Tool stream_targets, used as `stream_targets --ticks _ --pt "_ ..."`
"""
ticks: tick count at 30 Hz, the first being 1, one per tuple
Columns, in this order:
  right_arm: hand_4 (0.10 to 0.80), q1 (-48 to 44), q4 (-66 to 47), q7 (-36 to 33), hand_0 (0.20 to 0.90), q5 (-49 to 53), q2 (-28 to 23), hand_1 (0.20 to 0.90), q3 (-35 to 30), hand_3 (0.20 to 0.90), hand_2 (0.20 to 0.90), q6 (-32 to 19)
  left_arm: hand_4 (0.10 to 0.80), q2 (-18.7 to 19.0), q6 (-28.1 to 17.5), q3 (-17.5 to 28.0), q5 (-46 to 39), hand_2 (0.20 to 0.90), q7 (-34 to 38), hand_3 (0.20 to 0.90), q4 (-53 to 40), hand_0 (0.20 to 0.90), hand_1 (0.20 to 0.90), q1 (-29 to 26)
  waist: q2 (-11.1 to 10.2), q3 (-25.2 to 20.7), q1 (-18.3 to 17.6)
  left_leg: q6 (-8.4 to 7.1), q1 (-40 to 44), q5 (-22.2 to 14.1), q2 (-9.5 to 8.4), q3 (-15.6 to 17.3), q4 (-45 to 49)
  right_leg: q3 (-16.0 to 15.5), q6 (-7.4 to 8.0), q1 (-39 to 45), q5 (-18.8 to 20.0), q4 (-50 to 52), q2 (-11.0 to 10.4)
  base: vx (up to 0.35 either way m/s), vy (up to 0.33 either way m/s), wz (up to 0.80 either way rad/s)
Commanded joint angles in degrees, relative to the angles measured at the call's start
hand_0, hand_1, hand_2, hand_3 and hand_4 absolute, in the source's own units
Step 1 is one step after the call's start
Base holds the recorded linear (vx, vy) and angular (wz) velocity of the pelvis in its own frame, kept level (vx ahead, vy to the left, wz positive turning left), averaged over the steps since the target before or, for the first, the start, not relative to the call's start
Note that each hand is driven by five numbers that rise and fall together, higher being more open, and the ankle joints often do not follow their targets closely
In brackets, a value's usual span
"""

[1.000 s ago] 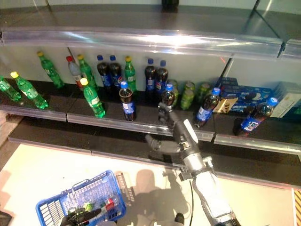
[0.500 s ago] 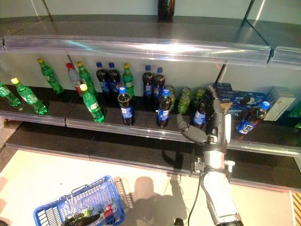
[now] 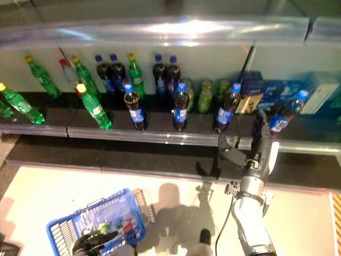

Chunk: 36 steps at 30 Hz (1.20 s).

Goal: Pick up the drink and place into the basket.

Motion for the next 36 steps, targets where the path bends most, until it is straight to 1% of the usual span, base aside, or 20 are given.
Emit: stream_targets --ticks 1,2,7,13,14,16,17,19,22,25,34,36 --pt "0.8 -6.0 -7.0 -2.8 0.9 -3.5 -0.5 0.9 -3.8 0.9 0.9 -6.0 0.1 1.9 -3.7 -0.1 0.0 0.3 1.2 0.2 -5.0 0.3 0.3 2.6 -2.6 1.0 0.1 1.23 -3.5 5.3 2.58 0.0 8.7 -0.5 -5.91 0.0 -2.3 5.6 0.4 0.003 0.039 -0.1" --pt "0.8 -7.3 -6.9 -3.0 0.9 -3.6 -1.2 0.9 -3.3 0.9 0.9 -5.5 0.1 1.8 -4.4 -1.2 -0.8 0.3 1.1 0.2 -5.7 0.3 0.3 2.5 -1.7 3.1 -0.1 1.07 -6.4 6.9 2.36 -0.6 11.5 0.3 -6.4 -1.6 -2.7 7.1 0.3 0.002 0.049 -0.03" --pt "0.8 -10.1 -6.1 -2.8 0.9 -3.9 -2.3 0.9 -2.6 0.9 0.9 -4.8 0.1 2.0 -4.7 -2.4 -1.9 0.3 1.2 0.2 -7.4 0.3 0.3 1.8 -0.4 5.6 -0.2 0.71 -10.2 8.8 1.84 -1.7 14.9 1.2 -6.94 -4.0 -3.1 9.2 0.1 -0.019 0.039 -0.07" --pt "0.8 -15.1 -5.2 -5.7 0.9 -5.5 -3.2 0.9 -1.9 0.9 0.9 -4.2 0.1 2.6 -4.8 -3.5 -2.8 0.3 0.4 0.2 -8.8 0.3 0.3 0.7 0.8 8.6 0.0 0.67 -13.6 9.7 0.93 -2.6 17.4 1.8 -7.39 -6.5 -3.4 10.9 0.0 -0.039 0.005 -0.05" --pt "0.8 -17.7 -5.1 -6.8 0.9 -6.2 -3.7 0.9 -1.6 0.9 0.9 -4.1 0.1 2.8 -5.0 -4.1 -3.1 0.3 0.5 0.2 -9.2 0.3 0.3 0.0 1.2 9.8 0.1 0.67 -14.7 9.9 0.48 -2.9 18.1 2.2 -7.5 -7.7 -3.3 11.3 0.0 -0.06 -0.004 -0.03" --pt "0.8 -18.4 -5.1 -7.0 0.9 -6.4 -3.8 0.9 -1.5 0.9 0.9 -3.9 0.1 2.8 -4.9 -4.1 -3.1 0.3 0.6 0.2 -9.3 0.3 0.3 -0.1 1.2 10.1 0.1 0.62 -15.0 10.1 0.37 -3.1 18.2 2.2 -7.54 -7.9 -3.3 11.4 0.1 -0.029 -0.002 -0.01" --pt "0.8 -20.3 -5.1 -7.2 0.9 -6.9 -4.4 0.9 -1.5 0.9 0.9 -3.9 0.1 2.9 -4.8 -4.6 -3.1 0.3 0.5 0.2 -9.4 0.3 0.3 -0.2 1.5 10.9 0.3 0.53 -15.7 10.6 -0.08 -3.6 18.7 2.5 -7.63 -8.4 -3.1 11.4 0.1 0.0 0.0 0.0" --pt "0.8 -22.5 -5.4 -7.1 0.9 -6.7 -5.3 0.9 -1.4 0.9 0.9 -3.5 0.1 3.2 -4.5 -4.8 -3.2 0.3 0.4 0.2 -9.7 0.3 0.3 -0.3 1.8 11.9 0.5 0.54 -16.6 11.2 -0.32 -4.1 19.2 2.7 -7.69 -8.8 -3.0 11.4 0.3 0.0 0.0 0.0" --pt "0.8 -23.7 -5.4 -6.8 0.9 -6.3 -6.0 0.9 -1.4 0.9 0.9 -3.6 0.1 3.3 -4.4 -4.9 -3.3 0.3 0.3 0.2 -9.7 0.3 0.3 -0.4 2.0 12.3 0.6 0.62 -17.1 11.2 -0.41 -4.1 19.2 2.8 -7.68 -9.1 -2.8 11.2 0.4 -0.023 -0.013 -0.02" --pt "0.8 -27.6 -4.9 -6.9 0.9 -5.4 -7.6 0.9 -1.2 0.9 0.9 -3.3 0.1 4.0 -4.4 -5.4 -3.2 0.3 0.0 0.2 -9.6 0.3 0.3 -0.9 2.0 12.3 1.2 0.56 -18.4 11.5 -0.57 -4.2 19.2 2.8 -7.76 -10.0 -2.5 10.5 0.7 -0.033 -0.038 -0.04" --pt "0.8 -38.4 -0.5 -5.7 0.9 3.4 -10.7 0.9 -0.5 0.9 0.9 0.8 0.1 6.1 -3.0 -6.8 -2.7 0.3 -0.1 0.2 -9.7 0.3 0.3 -1.9 2.1 12.3 3.3 0.57 -20.7 11.7 -0.91 -5.1 19.6 2.1 -7.98 -10.2 -2.0 9.4 1.1 0.008 -0.044 0.0" --pt "0.8 -40.5 0.1 -6.0 0.9 4.6 -11.0 0.9 -0.1 0.9 0.9 2.5 0.1 6.4 -2.7 -7.1 -2.8 0.3 -0.1 0.2 -9.8 0.3 0.3 -2.1 2.2 12.3 3.7 0.63 -20.9 11.8 -1.03 -5.2 19.5 1.9 -7.89 -10.1 -1.9 9.2 1.0 0.01 -0.008 0.02"
